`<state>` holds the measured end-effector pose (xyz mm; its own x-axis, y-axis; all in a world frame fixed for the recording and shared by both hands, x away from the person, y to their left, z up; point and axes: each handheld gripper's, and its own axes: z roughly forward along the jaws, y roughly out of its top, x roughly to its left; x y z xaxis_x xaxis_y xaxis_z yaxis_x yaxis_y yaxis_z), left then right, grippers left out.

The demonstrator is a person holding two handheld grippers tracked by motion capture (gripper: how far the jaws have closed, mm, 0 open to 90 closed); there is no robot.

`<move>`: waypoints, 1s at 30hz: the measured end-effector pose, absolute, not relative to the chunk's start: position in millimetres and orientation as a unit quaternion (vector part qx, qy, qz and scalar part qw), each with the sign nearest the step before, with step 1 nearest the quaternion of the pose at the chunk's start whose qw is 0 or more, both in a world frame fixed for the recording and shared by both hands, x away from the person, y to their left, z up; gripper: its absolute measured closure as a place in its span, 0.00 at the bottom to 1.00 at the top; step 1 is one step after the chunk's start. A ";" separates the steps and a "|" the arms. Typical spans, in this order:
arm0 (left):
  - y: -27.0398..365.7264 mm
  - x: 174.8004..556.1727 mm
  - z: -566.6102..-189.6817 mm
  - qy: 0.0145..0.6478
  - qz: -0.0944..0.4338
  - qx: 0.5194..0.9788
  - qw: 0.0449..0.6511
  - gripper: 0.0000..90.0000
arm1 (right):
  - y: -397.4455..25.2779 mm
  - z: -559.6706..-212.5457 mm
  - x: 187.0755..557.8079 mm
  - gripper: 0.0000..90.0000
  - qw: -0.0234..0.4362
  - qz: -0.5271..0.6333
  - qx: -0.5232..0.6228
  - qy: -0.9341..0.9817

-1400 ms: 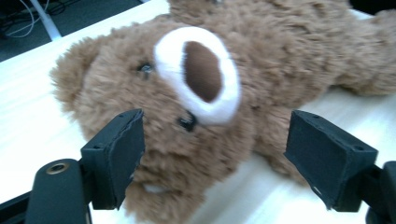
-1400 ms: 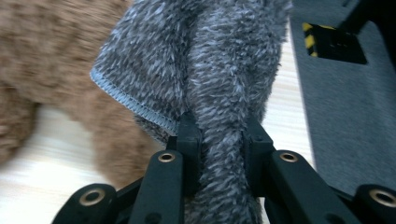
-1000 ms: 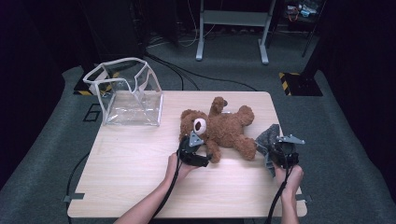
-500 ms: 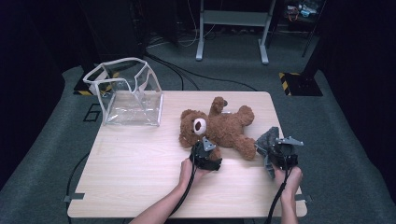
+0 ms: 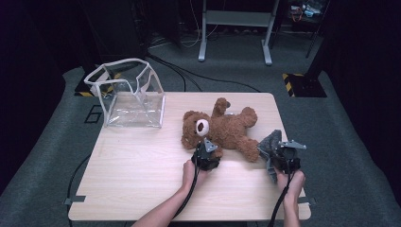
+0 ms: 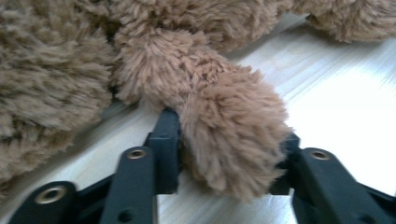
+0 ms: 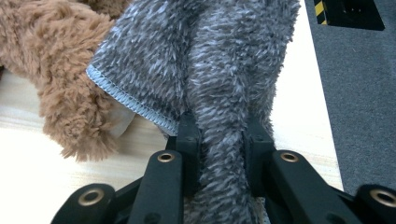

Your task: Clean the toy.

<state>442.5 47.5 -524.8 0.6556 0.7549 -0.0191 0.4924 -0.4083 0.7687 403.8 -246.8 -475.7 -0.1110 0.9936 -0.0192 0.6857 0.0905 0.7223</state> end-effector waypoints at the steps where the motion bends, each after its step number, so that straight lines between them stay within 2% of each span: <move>1: 48.9 443.3 -524.6 0.379 0.165 0.821 0.394 0.71 | -246.0 -476.5 403.5 0.81 0.266 0.289 0.612 0.687; 7: 54.8 442.6 -517.8 0.377 0.151 0.811 0.421 0.79 | -243.8 -478.8 400.0 0.82 0.267 0.287 0.605 0.693; 15: 60.6 445.5 -495.4 0.373 0.141 0.800 0.449 0.80 | -240.6 -475.8 395.2 0.82 0.265 0.304 0.604 0.688; 21: 62.8 451.9 -470.5 0.360 0.156 0.798 0.458 0.81 | -235.7 -472.7 392.2 0.82 0.269 0.305 0.595 0.694; 30: 72.6 457.4 -434.5 0.334 0.160 0.798 0.476 0.81 | -207.3 -461.6 391.5 0.82 0.279 0.320 0.559 0.713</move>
<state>457.4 72.6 -434.5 0.7262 0.6847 -0.0624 0.3804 -0.3245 0.8660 391.5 -207.3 -461.6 -0.2204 0.9746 -0.0394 0.6176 0.1707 0.7677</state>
